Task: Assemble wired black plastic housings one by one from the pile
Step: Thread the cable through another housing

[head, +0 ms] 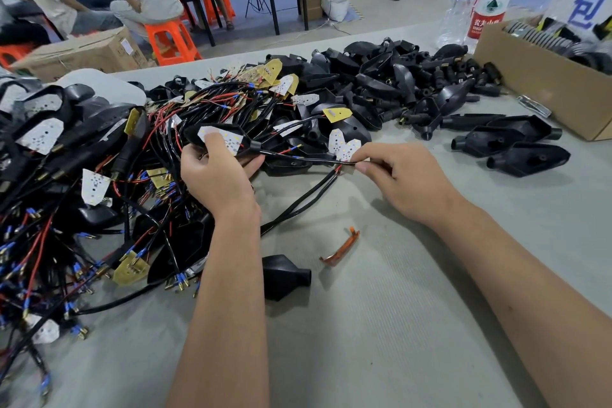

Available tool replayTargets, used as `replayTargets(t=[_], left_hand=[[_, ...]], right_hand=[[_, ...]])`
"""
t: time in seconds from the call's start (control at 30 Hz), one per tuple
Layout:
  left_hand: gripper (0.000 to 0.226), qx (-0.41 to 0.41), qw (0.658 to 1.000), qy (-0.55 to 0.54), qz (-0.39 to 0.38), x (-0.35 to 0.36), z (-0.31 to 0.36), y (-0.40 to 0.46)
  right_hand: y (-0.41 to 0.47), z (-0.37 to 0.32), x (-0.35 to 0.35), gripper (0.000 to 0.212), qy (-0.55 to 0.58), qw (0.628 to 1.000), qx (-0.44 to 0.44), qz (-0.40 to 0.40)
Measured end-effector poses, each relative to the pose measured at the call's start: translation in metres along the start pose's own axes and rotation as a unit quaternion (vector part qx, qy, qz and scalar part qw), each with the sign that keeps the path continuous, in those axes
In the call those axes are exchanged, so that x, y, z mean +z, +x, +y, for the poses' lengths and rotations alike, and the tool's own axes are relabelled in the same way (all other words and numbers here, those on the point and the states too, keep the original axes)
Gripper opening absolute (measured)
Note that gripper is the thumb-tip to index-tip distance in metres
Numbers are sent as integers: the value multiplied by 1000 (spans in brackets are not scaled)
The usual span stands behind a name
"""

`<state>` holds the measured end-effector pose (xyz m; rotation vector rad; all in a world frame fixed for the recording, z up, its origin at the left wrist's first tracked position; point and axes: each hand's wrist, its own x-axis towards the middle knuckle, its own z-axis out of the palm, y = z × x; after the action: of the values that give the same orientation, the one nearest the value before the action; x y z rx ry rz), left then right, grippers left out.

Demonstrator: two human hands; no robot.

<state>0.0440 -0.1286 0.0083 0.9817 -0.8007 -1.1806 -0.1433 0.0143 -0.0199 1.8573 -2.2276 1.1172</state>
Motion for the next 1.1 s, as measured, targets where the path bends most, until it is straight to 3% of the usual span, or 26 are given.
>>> replayTargets(t=[0.2,0.4,0.67,0.87,1.1], left_hand=[[30,-12,999,32,9,1,-4,5],[35,-22,995,72,-61,0,-7,7],[38,0,992,94,-86,-1,-13,13],[38,25,985,155,-74,-2,-19,17],[36,27,980,180,-76,-5,-19,18]], right_hand=[[0,7,-6,16,72,997,39,14],[-1,15,-14,19,80,994,75,22],[1,9,-9,17,-90,995,46,0],[1,9,-4,26,-46,998,38,-26],[0,15,-9,23,31,997,67,16]])
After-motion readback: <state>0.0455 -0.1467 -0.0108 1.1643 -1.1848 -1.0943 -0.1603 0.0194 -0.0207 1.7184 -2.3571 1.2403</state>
